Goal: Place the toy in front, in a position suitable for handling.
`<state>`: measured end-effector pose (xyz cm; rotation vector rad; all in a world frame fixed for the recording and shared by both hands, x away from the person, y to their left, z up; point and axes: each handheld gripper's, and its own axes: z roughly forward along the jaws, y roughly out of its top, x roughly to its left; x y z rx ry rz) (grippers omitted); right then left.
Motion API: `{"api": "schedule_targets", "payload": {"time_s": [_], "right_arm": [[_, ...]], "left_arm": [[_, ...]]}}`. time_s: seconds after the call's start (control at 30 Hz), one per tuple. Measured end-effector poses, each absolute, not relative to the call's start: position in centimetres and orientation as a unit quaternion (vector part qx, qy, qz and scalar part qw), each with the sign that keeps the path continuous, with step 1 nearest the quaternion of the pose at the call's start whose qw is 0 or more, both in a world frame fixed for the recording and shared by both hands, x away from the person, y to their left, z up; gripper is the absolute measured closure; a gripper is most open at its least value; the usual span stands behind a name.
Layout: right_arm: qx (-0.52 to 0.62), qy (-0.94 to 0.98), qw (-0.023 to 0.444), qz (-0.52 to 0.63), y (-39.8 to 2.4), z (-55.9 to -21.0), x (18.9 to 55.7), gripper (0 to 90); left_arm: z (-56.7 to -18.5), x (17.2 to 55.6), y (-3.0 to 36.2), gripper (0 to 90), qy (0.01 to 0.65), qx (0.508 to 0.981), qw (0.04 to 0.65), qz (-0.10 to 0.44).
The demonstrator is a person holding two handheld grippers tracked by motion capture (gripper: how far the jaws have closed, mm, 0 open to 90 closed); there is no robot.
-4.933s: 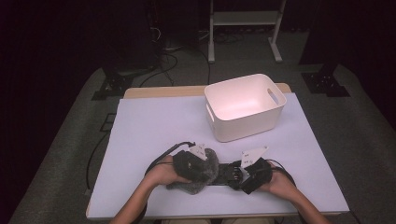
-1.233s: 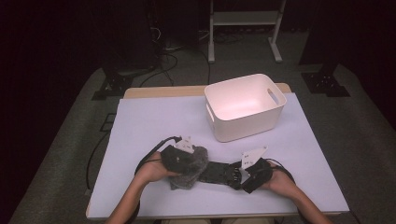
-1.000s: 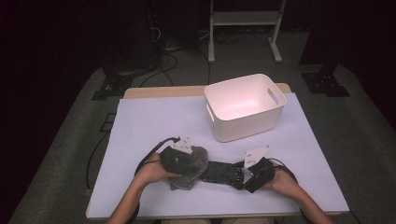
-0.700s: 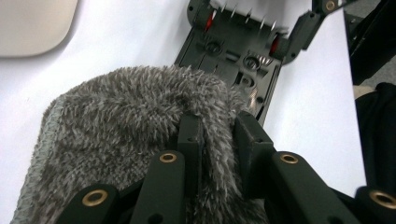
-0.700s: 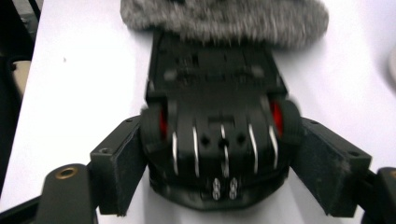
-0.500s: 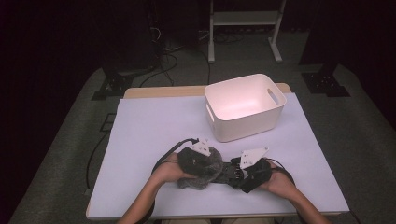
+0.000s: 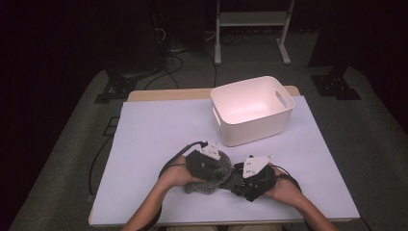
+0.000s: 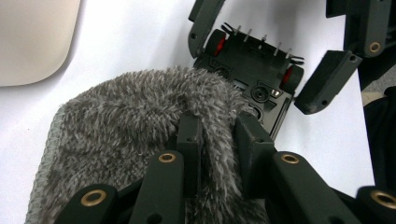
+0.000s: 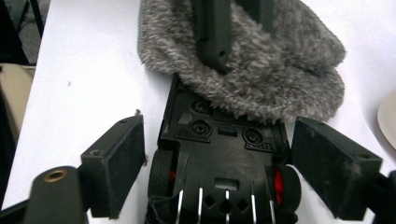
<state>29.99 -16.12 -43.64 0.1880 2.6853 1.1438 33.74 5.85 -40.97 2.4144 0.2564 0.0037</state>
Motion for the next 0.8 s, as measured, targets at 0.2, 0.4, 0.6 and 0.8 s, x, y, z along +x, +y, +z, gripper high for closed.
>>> {"api": "schedule_targets", "payload": {"time_s": [0.2, 0.4, 0.6, 0.8], "right_arm": [[0.059, 0.921, 0.108, 0.371, -15.8, -44.9, 30.2, 20.6], [0.094, 0.917, 0.053, 0.383, -16.4, -45.3, 31.6, 22.7], [0.108, 0.913, 0.014, 0.392, -16.5, -45.1, 32.2, 23.4], [0.093, 0.91, -0.032, 0.403, -16.7, -45.1, 31.5, 23.5]], "left_arm": [[-40.6, 33.5, 6.2, 73.0, 0.095, 0.931, 0.351, 0.004], [-40.2, 32.8, 6.7, 72.8, 0.088, 0.931, 0.355, 0.006], [-40.1, 32.5, 7.1, 72.9, 0.086, 0.93, 0.357, 0.005], [-39.3, 31.6, 7.2, 72.8, 0.074, 0.929, 0.362, 0.002]]}}
